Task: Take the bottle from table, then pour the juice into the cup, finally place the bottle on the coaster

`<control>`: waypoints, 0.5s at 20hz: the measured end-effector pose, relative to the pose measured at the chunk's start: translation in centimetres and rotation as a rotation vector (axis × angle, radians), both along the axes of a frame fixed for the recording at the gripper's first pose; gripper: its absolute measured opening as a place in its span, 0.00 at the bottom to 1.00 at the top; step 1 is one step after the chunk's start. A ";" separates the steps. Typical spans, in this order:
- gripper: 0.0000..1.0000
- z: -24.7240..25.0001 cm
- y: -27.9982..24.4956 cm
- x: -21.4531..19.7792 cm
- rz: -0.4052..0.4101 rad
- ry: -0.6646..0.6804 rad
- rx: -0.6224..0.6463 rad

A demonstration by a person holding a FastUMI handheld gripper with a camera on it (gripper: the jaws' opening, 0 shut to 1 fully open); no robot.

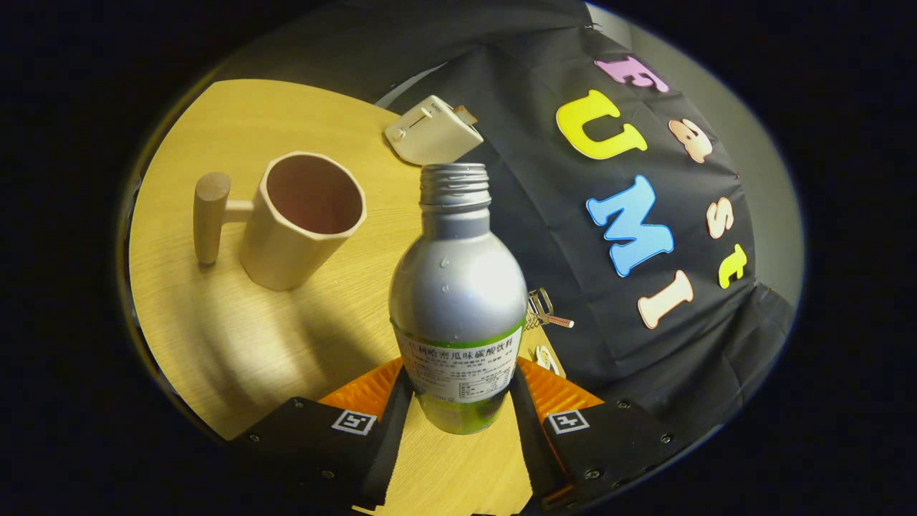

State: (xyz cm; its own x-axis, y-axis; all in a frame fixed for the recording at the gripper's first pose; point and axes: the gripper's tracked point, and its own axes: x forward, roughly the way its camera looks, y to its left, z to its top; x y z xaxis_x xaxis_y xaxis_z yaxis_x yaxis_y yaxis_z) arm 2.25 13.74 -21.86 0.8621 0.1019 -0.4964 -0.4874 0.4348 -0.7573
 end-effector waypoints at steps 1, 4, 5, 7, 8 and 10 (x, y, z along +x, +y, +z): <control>0.72 0.0 0.0 0.0 0.004 0.003 -0.020; 0.72 0.0 0.6 -0.2 0.026 0.007 -0.071; 0.72 -0.1 0.8 -0.2 0.031 0.013 -0.086; 0.72 -0.4 0.9 -0.2 0.034 0.028 -0.112; 0.72 -0.4 0.9 -0.1 0.034 0.034 -0.126; 0.72 -0.6 1.0 -0.1 0.040 0.042 -0.159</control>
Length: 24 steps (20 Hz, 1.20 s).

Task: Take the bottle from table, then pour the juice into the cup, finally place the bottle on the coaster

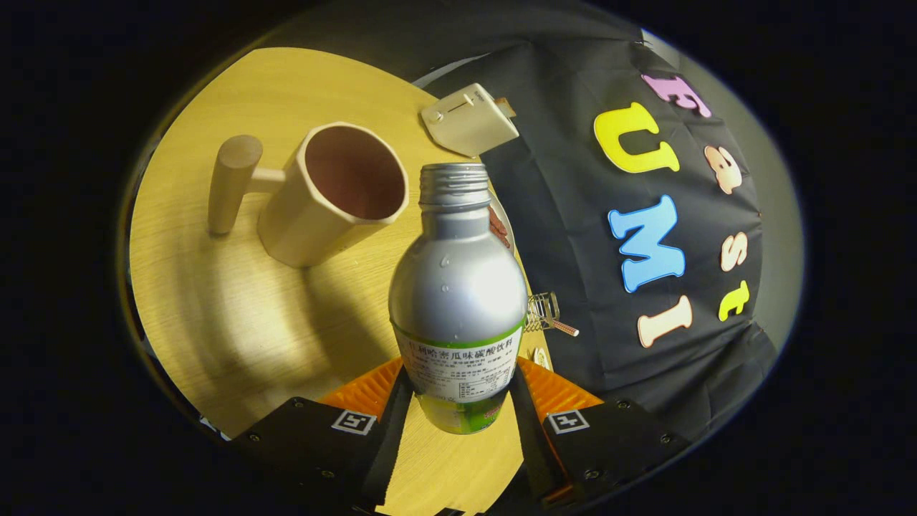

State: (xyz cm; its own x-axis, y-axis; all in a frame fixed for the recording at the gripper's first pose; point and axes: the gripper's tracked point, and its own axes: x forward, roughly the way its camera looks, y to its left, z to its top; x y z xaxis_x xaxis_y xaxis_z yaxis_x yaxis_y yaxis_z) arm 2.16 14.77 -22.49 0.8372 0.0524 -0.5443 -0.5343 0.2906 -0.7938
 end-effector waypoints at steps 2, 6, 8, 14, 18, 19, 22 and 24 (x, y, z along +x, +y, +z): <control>0.72 0.2 0.0 0.2 0.009 0.000 -0.034; 0.72 0.2 -0.3 0.4 0.009 0.012 -0.091; 0.72 0.5 -0.2 0.8 0.009 0.008 -0.124; 0.72 1.4 0.1 1.4 0.041 0.005 -0.215; 0.72 2.2 0.5 1.7 0.064 -0.005 -0.282; 0.72 2.3 0.5 1.8 0.072 -0.010 -0.298; 0.72 3.0 0.6 2.2 0.095 -0.017 -0.346; 0.72 3.2 0.9 2.3 0.116 -0.024 -0.381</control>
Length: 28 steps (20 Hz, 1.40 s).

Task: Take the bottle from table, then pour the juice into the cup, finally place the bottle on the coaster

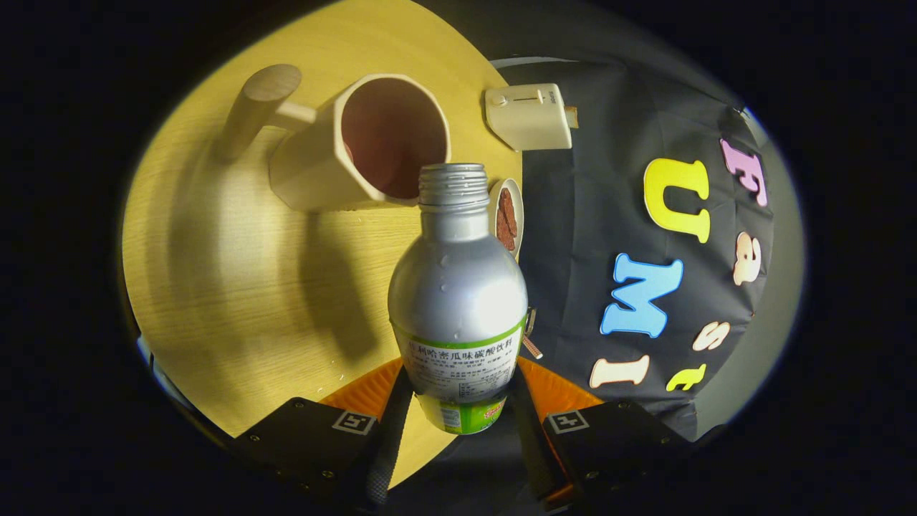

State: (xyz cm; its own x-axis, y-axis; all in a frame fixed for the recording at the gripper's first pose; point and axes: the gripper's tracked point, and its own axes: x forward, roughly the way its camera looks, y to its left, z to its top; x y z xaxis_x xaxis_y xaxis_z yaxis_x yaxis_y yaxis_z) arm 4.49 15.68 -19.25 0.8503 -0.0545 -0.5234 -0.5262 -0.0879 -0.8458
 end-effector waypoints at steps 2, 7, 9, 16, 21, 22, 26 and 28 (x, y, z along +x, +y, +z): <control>0.72 0.1 0.2 -0.1 0.016 -0.001 -0.024; 0.72 0.3 0.4 -0.1 0.044 0.001 -0.083; 0.72 0.7 0.4 -0.1 0.052 -0.007 -0.106; 0.72 1.4 0.5 0.5 0.075 -0.010 -0.152; 0.72 2.0 0.8 0.6 0.098 -0.016 -0.189; 0.72 2.1 0.8 0.7 0.104 -0.017 -0.198; 0.72 2.4 1.3 0.9 0.129 -0.018 -0.231; 0.72 2.5 1.4 1.0 0.137 -0.015 -0.238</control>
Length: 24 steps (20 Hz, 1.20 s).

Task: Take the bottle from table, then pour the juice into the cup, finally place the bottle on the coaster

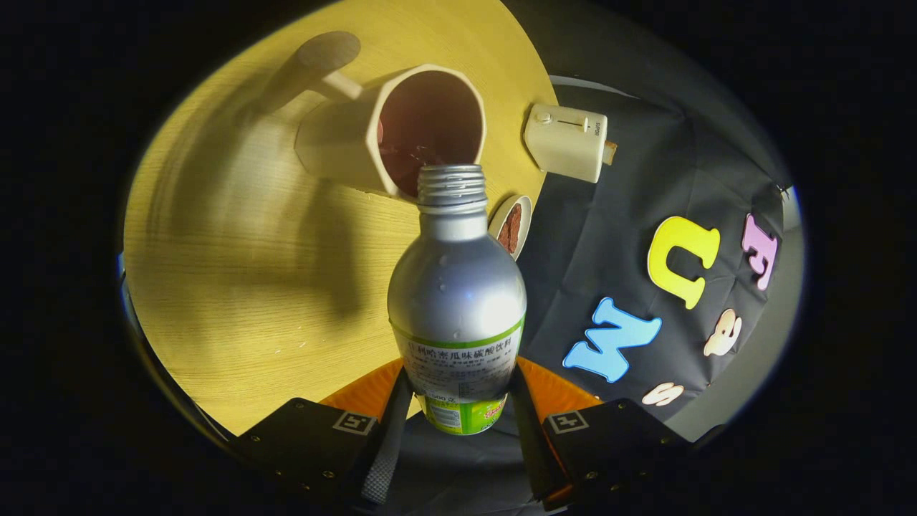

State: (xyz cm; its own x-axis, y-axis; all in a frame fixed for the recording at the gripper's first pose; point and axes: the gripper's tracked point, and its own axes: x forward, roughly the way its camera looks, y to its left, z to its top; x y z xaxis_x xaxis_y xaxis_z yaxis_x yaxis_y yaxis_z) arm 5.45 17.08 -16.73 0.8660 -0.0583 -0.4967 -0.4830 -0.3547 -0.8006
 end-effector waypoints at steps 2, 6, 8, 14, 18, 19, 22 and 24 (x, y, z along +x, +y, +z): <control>0.72 0.1 0.1 -0.1 0.007 0.002 -0.009; 0.72 0.4 -0.1 0.2 0.015 0.007 -0.033; 0.72 0.6 0.0 0.1 0.018 0.009 -0.041; 0.72 1.3 0.3 0.5 0.027 0.015 -0.085; 0.72 1.5 0.3 0.5 0.028 0.022 -0.116; 0.72 1.6 0.3 0.4 0.032 0.025 -0.126; 0.72 1.7 0.3 0.6 0.030 0.033 -0.147; 0.72 2.0 0.4 0.7 0.036 0.032 -0.162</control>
State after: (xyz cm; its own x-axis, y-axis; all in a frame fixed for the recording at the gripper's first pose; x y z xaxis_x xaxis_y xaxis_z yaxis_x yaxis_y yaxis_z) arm 6.11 17.46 -14.69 0.8527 -0.1096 -0.5108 -0.4923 -0.4955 -0.7156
